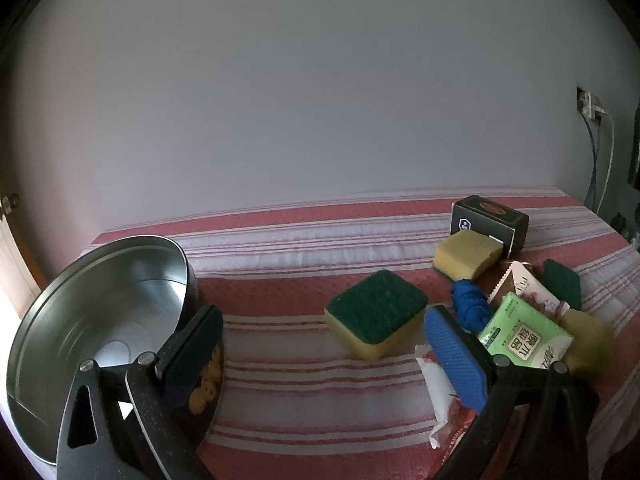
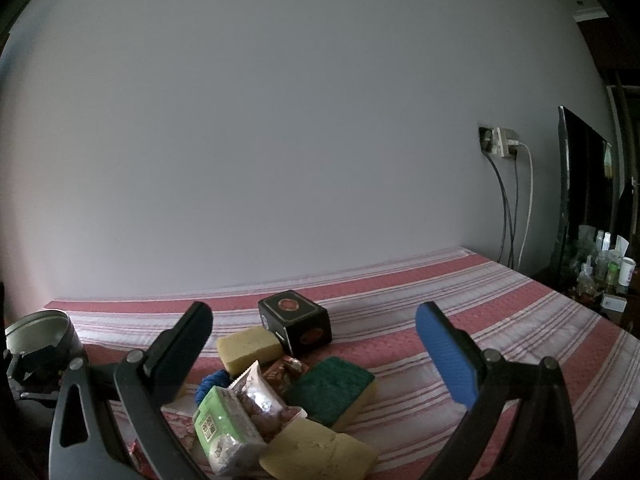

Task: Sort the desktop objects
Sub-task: 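Grasp the red snack packet with the left gripper while the right gripper grasps the black sock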

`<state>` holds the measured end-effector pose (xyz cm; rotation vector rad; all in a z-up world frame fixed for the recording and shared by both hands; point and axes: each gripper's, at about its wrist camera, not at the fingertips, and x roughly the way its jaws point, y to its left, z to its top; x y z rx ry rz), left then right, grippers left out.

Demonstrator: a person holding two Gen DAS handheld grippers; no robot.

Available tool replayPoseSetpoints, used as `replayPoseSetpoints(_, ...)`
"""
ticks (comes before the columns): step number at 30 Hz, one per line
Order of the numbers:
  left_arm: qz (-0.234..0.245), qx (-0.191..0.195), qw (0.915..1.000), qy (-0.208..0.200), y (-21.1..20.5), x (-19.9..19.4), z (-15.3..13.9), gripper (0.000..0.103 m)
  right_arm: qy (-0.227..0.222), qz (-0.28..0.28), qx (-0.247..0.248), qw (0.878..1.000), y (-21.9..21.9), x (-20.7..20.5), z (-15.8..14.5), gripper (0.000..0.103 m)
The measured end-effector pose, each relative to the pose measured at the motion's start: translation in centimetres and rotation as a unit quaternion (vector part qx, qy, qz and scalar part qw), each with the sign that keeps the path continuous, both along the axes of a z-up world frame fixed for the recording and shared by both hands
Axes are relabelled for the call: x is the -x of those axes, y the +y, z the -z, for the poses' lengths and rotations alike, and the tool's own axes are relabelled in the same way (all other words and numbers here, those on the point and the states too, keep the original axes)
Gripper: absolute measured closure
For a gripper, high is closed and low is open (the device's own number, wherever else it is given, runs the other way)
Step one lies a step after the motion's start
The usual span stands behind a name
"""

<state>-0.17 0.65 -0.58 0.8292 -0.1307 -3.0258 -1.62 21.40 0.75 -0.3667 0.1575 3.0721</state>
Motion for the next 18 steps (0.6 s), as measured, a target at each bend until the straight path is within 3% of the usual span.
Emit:
replayPoseSetpoints(10,0.010,-0.016,0.9998,-0.010,-0.3,-1.4,0.1,0.001,0.017,0.004,-0.024,1.000,-0.3,-0.6,-0.4,0.000)
replayPoseSetpoints(18,0.034,-0.018,0.9992,-0.013,-0.5,-3.3,-0.6,0.001,0.000,-0.007,-0.030,1.000,0.3,-2.0,0.1,0.000)
